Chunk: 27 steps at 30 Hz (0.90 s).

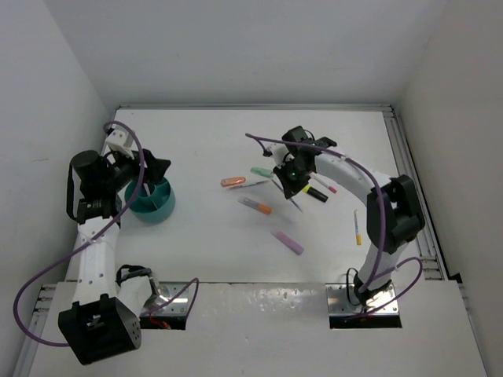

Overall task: Sort the stationery into containers
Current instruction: Grab a piece of stationery with the right arm, then pass the stationery from the right arm to the left

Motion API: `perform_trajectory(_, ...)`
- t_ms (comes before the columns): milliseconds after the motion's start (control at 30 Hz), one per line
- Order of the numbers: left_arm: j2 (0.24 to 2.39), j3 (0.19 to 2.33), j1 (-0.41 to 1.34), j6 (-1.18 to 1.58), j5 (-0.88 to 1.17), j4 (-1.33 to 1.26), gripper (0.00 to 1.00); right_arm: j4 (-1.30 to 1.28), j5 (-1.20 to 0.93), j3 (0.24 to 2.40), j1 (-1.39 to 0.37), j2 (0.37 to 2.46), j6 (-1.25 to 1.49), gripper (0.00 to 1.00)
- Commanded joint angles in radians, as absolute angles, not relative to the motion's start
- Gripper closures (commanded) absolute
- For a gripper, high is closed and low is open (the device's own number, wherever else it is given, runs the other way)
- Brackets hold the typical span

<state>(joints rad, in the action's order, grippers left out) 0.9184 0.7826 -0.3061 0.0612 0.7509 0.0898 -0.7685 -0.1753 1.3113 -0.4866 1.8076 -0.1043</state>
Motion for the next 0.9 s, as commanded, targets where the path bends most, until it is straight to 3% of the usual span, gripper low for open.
perform_trajectory(0,0.896,0.834,-0.293,0.095,0.805,0.081,0.16,-0.782,-0.248,1.388,-0.518,1.706,-0.058,1.00)
perform_trajectory(467,0.850,0.813,-0.230,0.397,0.952,-0.129,0.16,-0.612,-0.421,1.506,-0.515,1.556,0.147,1.00)
perform_trajectory(633,0.874,0.811,-0.141,0.624,0.980,-0.310,0.16,-0.520,-0.463,1.496,-0.577,1.513,0.209,1.00)
perform_trajectory(867,0.891,0.822,0.027,0.669,0.879,-0.347,0.15,-0.500,-0.491,1.549,-0.637,1.540,0.265,1.00)
